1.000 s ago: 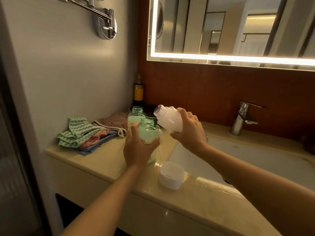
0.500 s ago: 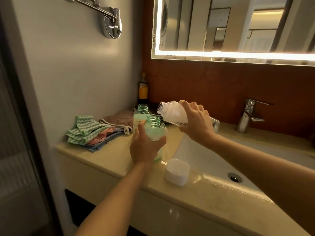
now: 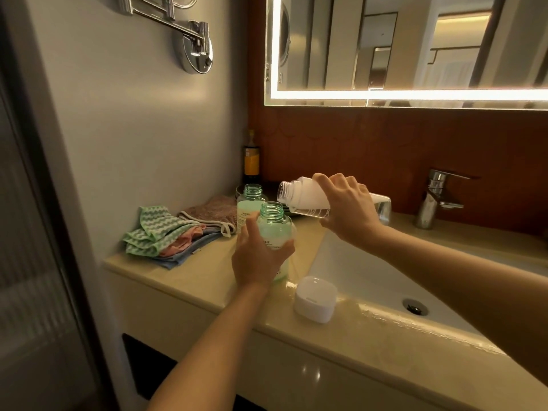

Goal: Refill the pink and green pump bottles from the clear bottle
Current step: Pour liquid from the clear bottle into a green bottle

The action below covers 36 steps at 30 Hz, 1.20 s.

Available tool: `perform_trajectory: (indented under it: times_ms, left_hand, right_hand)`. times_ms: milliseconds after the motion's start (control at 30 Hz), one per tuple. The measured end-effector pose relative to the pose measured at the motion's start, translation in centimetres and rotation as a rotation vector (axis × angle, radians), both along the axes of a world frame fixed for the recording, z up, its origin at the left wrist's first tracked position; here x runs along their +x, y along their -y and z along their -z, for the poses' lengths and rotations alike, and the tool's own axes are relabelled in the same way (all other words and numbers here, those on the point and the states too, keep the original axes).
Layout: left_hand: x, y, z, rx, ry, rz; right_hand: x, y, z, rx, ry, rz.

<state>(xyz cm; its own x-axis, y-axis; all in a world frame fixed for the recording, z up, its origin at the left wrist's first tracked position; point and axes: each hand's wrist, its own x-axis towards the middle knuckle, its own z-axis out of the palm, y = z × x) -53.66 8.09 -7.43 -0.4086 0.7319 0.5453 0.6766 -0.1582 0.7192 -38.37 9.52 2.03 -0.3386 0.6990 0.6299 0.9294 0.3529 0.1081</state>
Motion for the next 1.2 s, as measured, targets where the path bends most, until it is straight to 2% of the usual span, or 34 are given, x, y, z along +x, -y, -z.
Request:
perform_trajectory:
  times_ms: [433, 1200]
  left_hand:
    - [0.03, -0.14, 0.10, 0.014, -0.006, -0.009]
    - [-0.12, -0.14, 0.25, 0.018, -0.009, -0.004]
  right_hand:
    - [-0.44, 0.19, -0.14, 0.021, 0.103, 0.013]
    - [-0.46, 0.14, -0.38, 0.044, 0.133, 0.010]
